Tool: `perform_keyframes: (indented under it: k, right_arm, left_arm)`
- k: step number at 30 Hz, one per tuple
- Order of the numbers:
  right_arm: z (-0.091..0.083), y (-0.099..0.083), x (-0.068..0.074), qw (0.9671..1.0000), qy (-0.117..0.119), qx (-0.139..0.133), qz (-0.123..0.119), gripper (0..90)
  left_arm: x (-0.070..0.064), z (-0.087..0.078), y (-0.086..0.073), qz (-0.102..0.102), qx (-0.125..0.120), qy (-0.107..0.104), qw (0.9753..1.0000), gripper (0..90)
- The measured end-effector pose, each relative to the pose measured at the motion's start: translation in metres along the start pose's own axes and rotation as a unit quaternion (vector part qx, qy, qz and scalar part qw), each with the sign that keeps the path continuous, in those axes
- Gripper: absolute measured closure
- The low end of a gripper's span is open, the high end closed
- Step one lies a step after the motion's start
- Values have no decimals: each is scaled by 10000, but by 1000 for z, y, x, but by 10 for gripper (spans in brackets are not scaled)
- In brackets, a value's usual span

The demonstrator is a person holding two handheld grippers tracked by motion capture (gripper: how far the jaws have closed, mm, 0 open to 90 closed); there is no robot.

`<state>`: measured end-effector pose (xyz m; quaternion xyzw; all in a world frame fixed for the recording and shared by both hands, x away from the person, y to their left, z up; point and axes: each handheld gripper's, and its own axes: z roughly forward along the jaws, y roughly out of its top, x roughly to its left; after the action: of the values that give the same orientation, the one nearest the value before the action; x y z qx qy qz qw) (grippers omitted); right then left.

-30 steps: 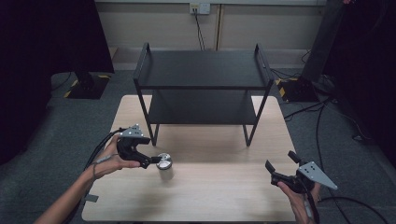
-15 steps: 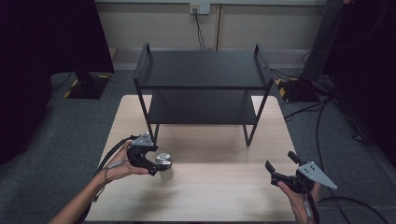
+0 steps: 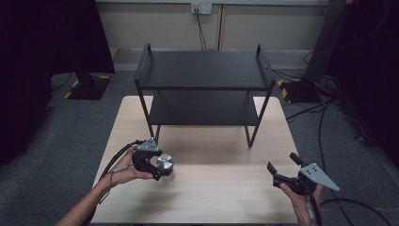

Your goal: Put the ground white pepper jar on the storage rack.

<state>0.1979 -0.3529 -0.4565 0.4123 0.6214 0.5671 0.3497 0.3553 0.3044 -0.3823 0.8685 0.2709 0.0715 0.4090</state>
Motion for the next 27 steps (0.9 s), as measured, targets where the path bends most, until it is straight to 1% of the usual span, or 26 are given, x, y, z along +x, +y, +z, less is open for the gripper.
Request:
perform_keyframes:
  k: [3,5,7,9,10,11,12,13,14,15,17,19,21,23,24,25,26,27]
  right_arm:
    - [0,0,0,10000,5,0,5,41]
    - [0,0,0,10000,7,2,11,42]
    - [0,0,0,10000,9,11,16,42]
    - [0,0,0,10000,17,21,23,42]
    - [0,0,0,10000,14,24,21,42]
    - [0,0,0,10000,16,27,21,42]
    - [0,0,0,10000,16,27,21,42]
    - [1,0,0,10000,17,30,9,43]
    - [1,0,0,10000,14,27,10,43]
    - [1,0,0,10000,11,24,11,43]
    - [0,0,0,10000,7,24,3,43]
    - [1,-1,0,10000,6,21,-10,42]
    - [1,-1,0,10000,20,33,5,43]
    - [2,-1,0,10000,27,36,-2,43]
    - [2,-1,0,10000,29,35,4,43]
    - [2,-1,0,10000,27,33,-1,43]
    - [2,-1,0,10000,26,32,0,43]
    - [2,-1,0,10000,25,34,3,42]
  left_arm:
    - [-1,2,-1,26,14,0,10000,65]
    - [-2,3,-3,56,-21,31,10000,74]
    - [-1,5,-3,84,27,8,10000,81]
    - [-2,8,-4,168,87,51,9998,99]
    - [-2,10,-4,185,126,39,9997,107]
    - [-2,12,-5,243,160,44,9996,120]
    - [-2,12,-5,243,160,44,9996,172]
    - [-2,13,-5,377,182,55,9991,193]
    - [-3,13,-6,484,169,131,9986,251]
    - [-1,13,-7,477,160,105,9987,300]
    - [1,12,-8,483,134,59,9987,303]
    - [1,12,-9,466,116,58,9988,303]
    - [3,12,-12,396,39,54,9992,303]
    - [1,12,-12,422,18,94,9991,303]
    - [1,11,-13,412,-17,77,9991,303]
    - [2,10,-13,375,-75,61,9993,304]
    - [4,8,-15,304,-209,31,9993,306]
    - [4,6,-14,324,-280,53,9991,319]
